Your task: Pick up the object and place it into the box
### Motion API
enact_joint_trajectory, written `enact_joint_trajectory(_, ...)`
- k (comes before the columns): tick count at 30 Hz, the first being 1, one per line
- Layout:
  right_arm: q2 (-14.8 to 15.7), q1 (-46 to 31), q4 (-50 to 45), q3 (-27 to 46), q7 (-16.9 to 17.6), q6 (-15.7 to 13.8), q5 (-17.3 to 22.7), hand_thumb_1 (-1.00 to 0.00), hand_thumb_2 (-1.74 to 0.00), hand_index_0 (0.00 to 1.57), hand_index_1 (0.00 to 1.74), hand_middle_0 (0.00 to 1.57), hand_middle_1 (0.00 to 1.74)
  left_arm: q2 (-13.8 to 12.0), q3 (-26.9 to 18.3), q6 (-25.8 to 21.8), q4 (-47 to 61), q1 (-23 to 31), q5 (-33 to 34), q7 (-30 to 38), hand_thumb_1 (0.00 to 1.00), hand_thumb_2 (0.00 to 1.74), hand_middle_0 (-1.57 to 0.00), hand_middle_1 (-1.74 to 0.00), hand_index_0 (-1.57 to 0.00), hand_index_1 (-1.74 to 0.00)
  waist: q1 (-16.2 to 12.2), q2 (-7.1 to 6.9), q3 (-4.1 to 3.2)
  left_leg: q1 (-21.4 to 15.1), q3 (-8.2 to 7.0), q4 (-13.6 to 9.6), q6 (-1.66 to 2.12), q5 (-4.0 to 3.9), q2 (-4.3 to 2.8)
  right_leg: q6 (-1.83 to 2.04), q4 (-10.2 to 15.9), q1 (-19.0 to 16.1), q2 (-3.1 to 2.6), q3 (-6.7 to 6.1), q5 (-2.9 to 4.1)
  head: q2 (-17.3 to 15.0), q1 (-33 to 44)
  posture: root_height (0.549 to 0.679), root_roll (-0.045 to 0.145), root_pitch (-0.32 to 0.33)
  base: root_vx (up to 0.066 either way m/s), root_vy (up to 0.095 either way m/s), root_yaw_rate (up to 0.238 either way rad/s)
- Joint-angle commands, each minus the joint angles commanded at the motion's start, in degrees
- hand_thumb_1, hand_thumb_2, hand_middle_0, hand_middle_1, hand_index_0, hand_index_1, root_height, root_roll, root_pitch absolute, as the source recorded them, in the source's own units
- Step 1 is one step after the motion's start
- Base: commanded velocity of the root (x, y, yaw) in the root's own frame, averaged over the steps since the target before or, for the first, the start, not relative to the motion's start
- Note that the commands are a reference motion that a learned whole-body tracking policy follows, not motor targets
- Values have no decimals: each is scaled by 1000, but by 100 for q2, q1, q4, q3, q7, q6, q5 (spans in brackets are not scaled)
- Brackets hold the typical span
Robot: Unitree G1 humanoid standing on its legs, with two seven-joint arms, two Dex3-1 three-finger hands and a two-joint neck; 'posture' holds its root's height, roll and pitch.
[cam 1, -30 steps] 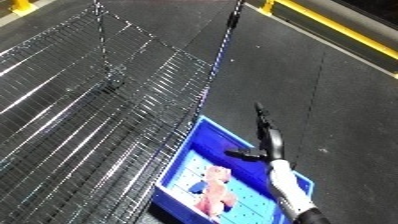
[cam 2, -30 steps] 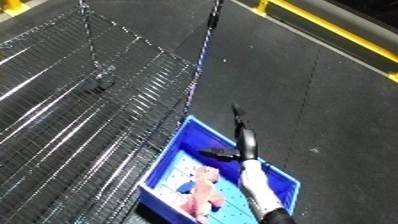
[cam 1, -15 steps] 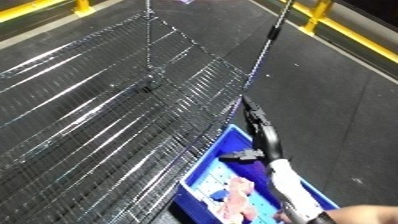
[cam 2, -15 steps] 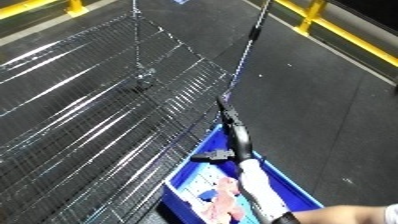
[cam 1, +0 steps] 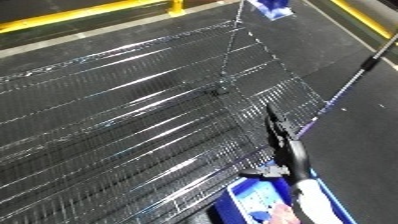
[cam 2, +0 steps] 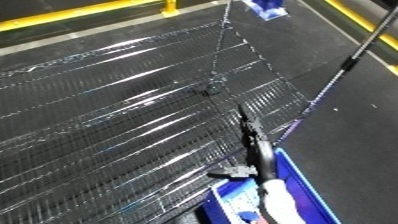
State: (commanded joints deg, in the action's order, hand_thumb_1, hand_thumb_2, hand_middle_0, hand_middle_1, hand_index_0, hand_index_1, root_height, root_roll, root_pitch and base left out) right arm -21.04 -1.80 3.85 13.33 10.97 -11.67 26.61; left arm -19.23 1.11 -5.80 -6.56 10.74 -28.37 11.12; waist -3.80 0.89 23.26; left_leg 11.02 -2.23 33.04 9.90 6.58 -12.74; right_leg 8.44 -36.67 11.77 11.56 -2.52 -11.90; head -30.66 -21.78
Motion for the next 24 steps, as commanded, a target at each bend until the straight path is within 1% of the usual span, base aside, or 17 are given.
enact_joint_trajectory(2, 60, 61, -42, -145, -21, -7, 31, 0, 0, 0, 0, 0, 0, 3, -3, -9, -12, -53, 36, 24, 1000, 1740, -1570, -1740, -1570, -1740, 54, -23, 7, 4, 26, -12, -2, -9, 8, -2, -27, -2, 1, 22, -20, 11, 412, 642, 40, -188, 16, -15, 81)
enact_joint_trajectory(5, 139, 143, -73, -289, -61, -50, 261, 0, 0, 0, 0, 0, 0, -4, -2, -26, -19, -116, 61, 55, 1000, 1740, -1570, -1740, -1570, -1740, 117, -46, 19, 6, 52, -31, -2, -20, 20, -4, -54, 3, 3, 46, -39, 16, 819, 641, 40, -187, 16, -5, 56)
enact_joint_trajectory(9, 151, 219, -94, -416, -103, -86, 435, 0, 0, 0, 0, 0, 0, -29, -3, -32, -20, -213, 108, 91, 1000, 1740, -1570, -1740, -1570, -1740, 191, -79, 43, 6, 75, -42, -5, -24, 29, -5, -96, 18, 8, 72, -62, -12, 1320, 641, 41, -187, 17, -4, 35)
enact_joint_trajectory(12, 124, 255, -127, -505, -146, -69, 440, 0, 0, 0, 0, 0, 0, -43, -14, -34, -5, -300, 134, 109, 1000, 1740, -1570, -1740, -1570, -1740, 241, -101, 62, 6, 97, -44, -8, -21, 35, -3, -130, 35, 13, 86, -76, 46, 1551, 641, 41, -187, 19, -4, 24)
enact_joint_trajectory(17, 84, 322, -181, -617, -176, -51, 413, 0, 0, 0, 0, 0, 0, -64, -14, -38, 33, -413, 148, 129, 1000, 1740, -1570, -1740, -1570, -1740, 298, -129, 87, 14, 134, -30, -20, -16, 39, 6, -200, 67, 26, 103, -102, -4, 1802, 640, 42, -188, 18, -3, 22)
enact_joint_trajectory(24, 111, 330, -144, -681, -176, -28, 364, 0, 0, 0, 0, 0, 0, -42, -31, -32, 68, -444, 181, 146, 1000, 1740, -1570, -1740, -1570, -1740, 356, -145, 105, 15, 157, -43, -29, -15, 55, 22, -219, 70, 40, 121, -123, -101, 1858, 640, 43, -186, 17, 3, 27)
